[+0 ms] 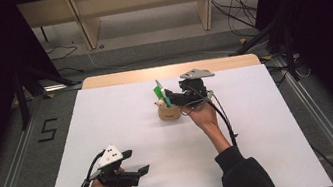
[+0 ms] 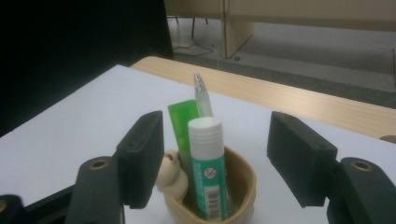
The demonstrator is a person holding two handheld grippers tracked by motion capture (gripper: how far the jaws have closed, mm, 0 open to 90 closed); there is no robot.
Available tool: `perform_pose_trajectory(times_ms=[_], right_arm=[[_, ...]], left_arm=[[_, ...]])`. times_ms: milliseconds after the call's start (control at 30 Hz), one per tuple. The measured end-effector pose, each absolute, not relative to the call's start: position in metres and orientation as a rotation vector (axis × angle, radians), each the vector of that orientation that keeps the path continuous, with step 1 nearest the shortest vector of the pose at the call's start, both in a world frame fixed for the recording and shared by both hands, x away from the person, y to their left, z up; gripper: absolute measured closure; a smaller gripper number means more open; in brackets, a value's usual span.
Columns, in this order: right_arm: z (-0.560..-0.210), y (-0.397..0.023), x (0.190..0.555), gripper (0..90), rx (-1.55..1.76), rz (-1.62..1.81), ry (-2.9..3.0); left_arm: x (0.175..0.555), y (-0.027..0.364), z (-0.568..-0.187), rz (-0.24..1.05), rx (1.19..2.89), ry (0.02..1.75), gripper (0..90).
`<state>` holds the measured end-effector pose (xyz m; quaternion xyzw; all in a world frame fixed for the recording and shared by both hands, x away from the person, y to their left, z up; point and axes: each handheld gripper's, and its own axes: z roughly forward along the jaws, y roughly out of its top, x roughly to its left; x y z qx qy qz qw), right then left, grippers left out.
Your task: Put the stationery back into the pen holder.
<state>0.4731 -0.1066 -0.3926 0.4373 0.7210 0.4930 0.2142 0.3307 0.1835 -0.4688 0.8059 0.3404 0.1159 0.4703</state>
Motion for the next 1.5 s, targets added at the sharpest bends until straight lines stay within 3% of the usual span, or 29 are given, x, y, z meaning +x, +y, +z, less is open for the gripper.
perform_pose_trajectory(times_ms=[567,1500], right_arm=[[-0.382,-0.124,0.434,32.2,1.159,1.412,2.056],[-0.4,-0.153,0.376,28.2,1.093,1.441,2.104]], left_arm=[[0.331,0.185,-0.468,0.284,1.962,0.843,15.5],[0.329,0.189,-0.464,0.286,1.921,0.839,15.5]])
